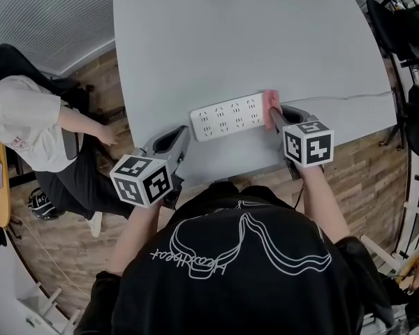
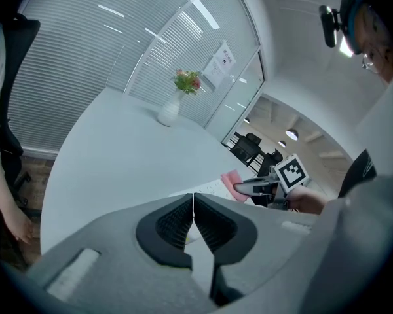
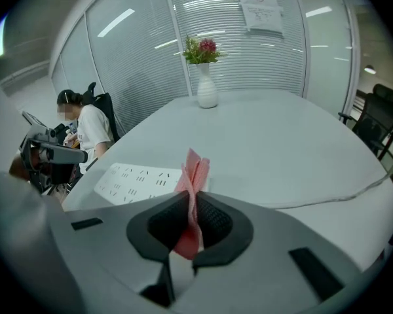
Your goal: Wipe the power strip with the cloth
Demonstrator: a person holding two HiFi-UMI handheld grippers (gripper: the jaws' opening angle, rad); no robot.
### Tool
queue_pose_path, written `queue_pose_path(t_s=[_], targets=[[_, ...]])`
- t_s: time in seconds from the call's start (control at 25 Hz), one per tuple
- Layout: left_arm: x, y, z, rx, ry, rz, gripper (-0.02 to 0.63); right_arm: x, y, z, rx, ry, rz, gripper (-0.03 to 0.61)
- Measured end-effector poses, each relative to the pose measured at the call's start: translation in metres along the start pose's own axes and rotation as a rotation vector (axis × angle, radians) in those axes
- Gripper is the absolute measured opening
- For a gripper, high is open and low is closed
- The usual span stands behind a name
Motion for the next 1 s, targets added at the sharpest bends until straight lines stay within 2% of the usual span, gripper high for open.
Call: queue_pose_path(t_s=[0.12, 0.32, 0.52, 0.68, 1.0], targets=[[0.002, 0.001, 0.002, 0.003, -0.001, -0.001, 0.015, 0.001, -0.003, 0.008, 0.038, -0.028, -0.002, 0.037], [0.004, -0.001, -0.001, -0.003, -0.006, 0.002, 0.015, 0.002, -0.001, 0.009, 0.023, -0.007, 0.000, 0.037], [0.002, -0.003, 0.000, -0.009, 0.002, 0.002, 0.015, -0.004, -0.011, 0.010, -0.044, 0.116, 0.047, 0.037], [0.002, -0.005, -0.001, -0.011, 0.002, 0.004, 0.015, -0.019, -0.018, -0.003, -0.091, 0.093, 0.085, 0.037], [0.000, -0.010, -0.003, -0.020, -0.012, 0.027, 0.015, -0.050, -0.013, -0.061, -0.269, 0.077, 0.123, 0.037]])
Point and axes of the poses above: the fingertips, and each gripper's own axes: y forward along the fingers, z to its right, x out of its underside, the point moved 4 cm from there along -y, backward along the fingers, and after that the axes turned 1 degree about x, right-handed, at the moved point
